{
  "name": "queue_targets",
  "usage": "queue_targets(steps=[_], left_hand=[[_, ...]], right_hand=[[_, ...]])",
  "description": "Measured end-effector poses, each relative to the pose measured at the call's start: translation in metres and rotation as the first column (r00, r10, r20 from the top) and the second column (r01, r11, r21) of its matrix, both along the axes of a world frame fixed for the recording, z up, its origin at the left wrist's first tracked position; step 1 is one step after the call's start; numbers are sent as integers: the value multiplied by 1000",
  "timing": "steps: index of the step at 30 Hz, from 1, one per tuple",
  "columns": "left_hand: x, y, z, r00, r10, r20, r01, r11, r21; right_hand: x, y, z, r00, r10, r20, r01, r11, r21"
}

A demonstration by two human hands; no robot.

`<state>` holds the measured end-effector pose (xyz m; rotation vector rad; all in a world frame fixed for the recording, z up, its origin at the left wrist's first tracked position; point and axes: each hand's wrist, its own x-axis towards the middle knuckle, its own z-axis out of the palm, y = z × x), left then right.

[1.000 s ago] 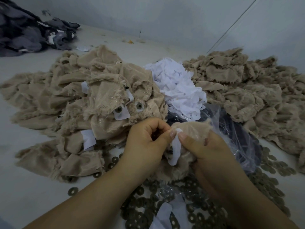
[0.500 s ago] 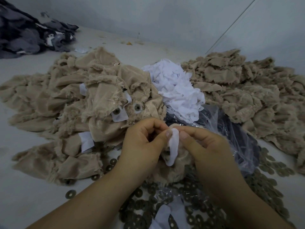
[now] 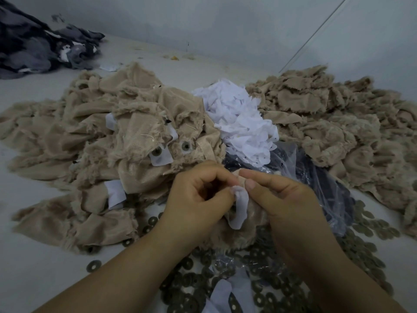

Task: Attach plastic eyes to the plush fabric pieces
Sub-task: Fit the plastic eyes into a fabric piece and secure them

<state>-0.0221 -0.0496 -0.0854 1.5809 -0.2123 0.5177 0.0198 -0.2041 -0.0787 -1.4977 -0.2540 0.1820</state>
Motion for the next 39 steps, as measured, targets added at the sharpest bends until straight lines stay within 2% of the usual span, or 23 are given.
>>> queue_targets(steps=[4, 10, 14, 22, 29, 34, 39], left_hand=[[1, 0, 0, 1000, 11, 1, -11, 999, -30], [1, -2, -2, 992, 52, -112, -63, 994, -90], [1, -2, 0, 989, 60, -136, -74, 992, -99], [0, -3, 3, 991, 68, -113, -80, 992, -101], [2, -2, 0, 991, 90, -99, -95, 995, -43], [1, -3, 1, 990, 88, -113, -91, 996, -26], [2, -1, 2, 980, 79, -180, -100, 989, -111]], right_hand=[[0, 0, 0, 1000, -8, 18, 8, 1000, -10], [-1, 1, 0, 999, -49, 19, 49, 999, -6], [-2, 1, -1, 997, -69, 37, 70, 997, -23], [-1, 2, -1, 993, -116, 3, 116, 993, -25], [-6, 5, 3, 991, -101, 83, 103, 994, -25], [-7, 7, 0, 995, -95, -21, 95, 994, 48], [-8, 8, -1, 993, -75, -94, 86, 989, 117]])
